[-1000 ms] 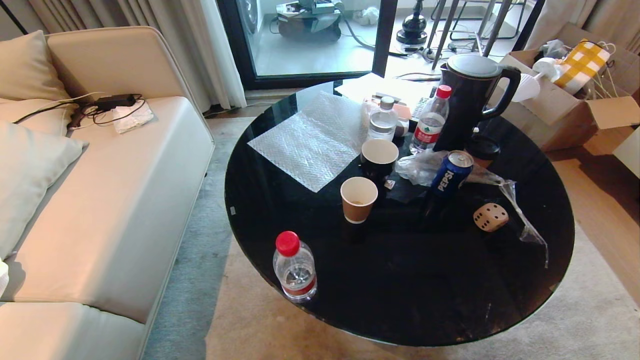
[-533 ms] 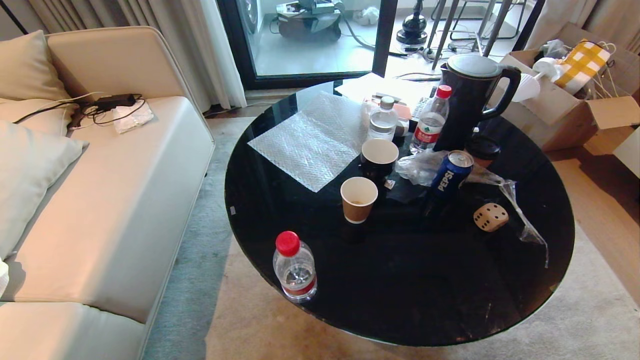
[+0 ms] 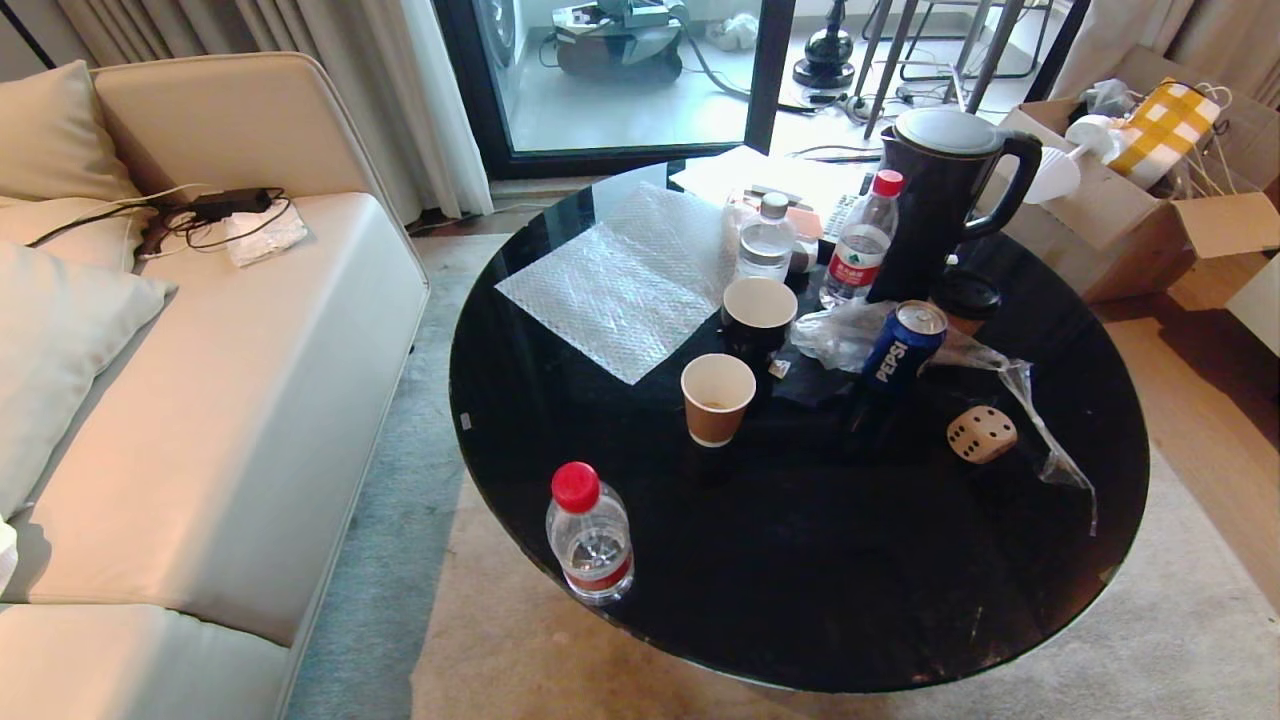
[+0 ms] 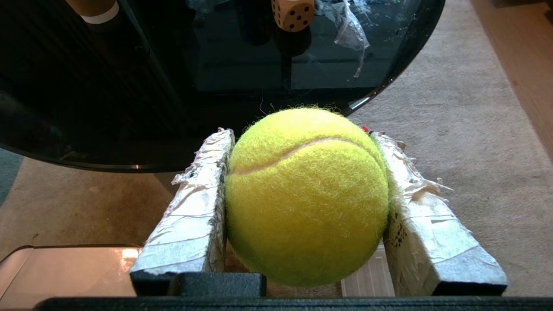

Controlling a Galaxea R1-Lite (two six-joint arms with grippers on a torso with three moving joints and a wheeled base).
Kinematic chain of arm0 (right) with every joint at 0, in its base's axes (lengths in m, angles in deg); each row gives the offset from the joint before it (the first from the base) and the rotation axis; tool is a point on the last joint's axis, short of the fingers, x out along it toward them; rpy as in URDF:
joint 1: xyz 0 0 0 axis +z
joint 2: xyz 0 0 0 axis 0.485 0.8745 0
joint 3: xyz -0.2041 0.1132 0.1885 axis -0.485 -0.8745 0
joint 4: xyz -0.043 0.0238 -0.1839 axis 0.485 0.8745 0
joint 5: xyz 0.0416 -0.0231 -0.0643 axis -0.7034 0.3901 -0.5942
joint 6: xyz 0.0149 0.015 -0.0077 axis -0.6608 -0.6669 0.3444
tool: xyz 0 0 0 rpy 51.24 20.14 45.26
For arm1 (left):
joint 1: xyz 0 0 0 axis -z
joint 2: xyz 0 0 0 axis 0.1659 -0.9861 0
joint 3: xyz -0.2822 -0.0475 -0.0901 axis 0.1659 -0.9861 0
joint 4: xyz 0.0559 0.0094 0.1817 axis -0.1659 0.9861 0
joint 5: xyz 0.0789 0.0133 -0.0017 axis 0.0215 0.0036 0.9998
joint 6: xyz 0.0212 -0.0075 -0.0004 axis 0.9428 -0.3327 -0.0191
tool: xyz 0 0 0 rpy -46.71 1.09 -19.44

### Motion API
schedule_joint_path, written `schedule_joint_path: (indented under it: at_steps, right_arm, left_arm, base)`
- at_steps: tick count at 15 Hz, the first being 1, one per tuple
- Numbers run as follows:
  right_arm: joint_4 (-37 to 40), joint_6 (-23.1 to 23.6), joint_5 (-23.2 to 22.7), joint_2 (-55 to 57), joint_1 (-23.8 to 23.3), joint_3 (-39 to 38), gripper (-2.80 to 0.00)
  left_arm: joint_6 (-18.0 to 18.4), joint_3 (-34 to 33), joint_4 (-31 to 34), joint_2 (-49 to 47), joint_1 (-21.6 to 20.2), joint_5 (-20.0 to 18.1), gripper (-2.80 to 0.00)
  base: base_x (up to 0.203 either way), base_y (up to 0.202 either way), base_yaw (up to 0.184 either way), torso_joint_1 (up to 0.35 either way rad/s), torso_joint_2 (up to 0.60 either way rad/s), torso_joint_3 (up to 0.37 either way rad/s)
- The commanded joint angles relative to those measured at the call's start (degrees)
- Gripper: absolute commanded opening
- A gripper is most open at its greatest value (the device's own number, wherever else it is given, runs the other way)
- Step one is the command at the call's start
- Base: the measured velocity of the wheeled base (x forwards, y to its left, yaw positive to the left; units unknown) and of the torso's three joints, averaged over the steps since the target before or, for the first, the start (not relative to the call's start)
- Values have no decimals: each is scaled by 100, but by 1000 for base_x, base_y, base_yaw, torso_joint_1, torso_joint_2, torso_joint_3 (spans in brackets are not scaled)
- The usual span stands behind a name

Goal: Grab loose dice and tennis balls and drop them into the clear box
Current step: Put the ball in the box

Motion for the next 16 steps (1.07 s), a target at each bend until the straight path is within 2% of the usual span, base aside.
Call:
schedule_joint_path:
  at_steps: [1,16]
  right_arm:
    - [18,8,-2,9,1,-1,-280]
    - [70,-49,15,9,1,12,-280]
  left_arm:
    - [-2,0,0,0,0,2,-280]
    - [-2,0,1,0,0,2,-280]
  base:
    - [0,0,0,0,0,0]
    - [0,0,0,0,0,0]
